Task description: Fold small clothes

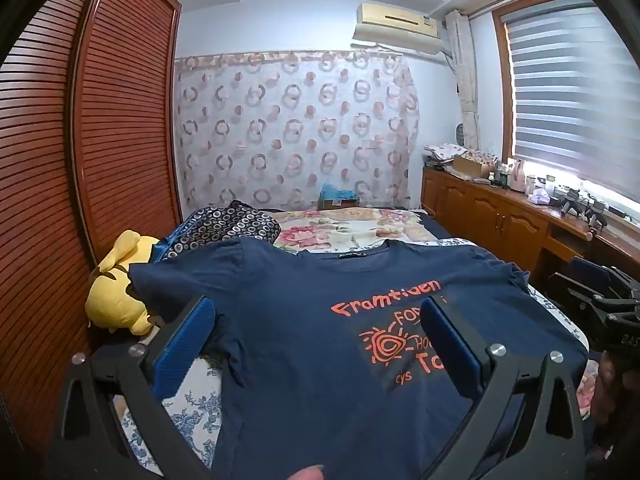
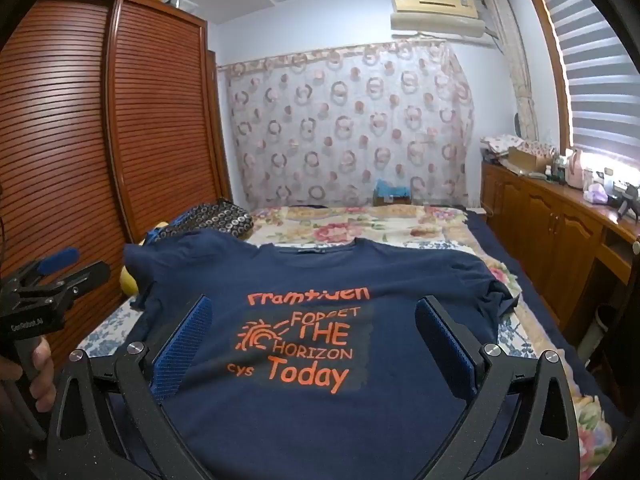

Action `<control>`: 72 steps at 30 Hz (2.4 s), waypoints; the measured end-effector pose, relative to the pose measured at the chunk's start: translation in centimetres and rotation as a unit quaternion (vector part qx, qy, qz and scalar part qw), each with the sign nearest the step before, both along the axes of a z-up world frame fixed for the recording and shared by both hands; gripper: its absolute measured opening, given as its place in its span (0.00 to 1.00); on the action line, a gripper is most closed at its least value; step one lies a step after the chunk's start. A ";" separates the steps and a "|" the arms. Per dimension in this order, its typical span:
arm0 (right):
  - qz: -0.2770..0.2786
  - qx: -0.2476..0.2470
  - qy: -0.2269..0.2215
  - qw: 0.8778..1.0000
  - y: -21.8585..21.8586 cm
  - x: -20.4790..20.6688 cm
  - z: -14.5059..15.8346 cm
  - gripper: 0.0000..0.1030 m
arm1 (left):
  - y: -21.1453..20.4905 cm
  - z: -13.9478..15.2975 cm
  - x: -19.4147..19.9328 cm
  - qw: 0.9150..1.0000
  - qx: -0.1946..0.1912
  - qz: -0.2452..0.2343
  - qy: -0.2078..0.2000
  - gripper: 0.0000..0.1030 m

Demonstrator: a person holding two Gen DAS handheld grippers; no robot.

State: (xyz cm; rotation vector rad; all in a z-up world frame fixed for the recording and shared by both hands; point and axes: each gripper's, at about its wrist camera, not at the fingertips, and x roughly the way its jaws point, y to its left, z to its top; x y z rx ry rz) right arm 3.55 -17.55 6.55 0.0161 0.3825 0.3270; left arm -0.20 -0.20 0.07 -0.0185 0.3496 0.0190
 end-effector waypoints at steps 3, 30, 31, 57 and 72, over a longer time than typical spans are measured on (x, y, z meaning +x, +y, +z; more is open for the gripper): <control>0.000 0.000 -0.001 1.000 0.0 0.0 0.0 1.00 | -0.7 0.3 -0.4 1.000 -0.001 -0.002 0.001 1.00; -0.001 -0.001 -0.001 1.000 0.0 -0.1 0.0 1.00 | -0.7 0.7 -0.6 1.000 0.004 -0.007 -0.001 1.00; 0.000 -0.001 -0.001 1.000 0.0 -0.1 0.0 1.00 | -0.7 0.7 -0.7 1.000 0.004 -0.007 -0.002 1.00; 0.000 -0.001 -0.003 1.000 0.1 -0.3 0.1 1.00 | -0.7 1.1 -0.7 1.000 0.006 -0.006 -0.005 1.00; 0.000 -0.001 -0.003 1.000 0.2 -0.3 0.3 1.00 | -0.7 1.1 -0.8 1.000 0.006 -0.005 -0.006 1.00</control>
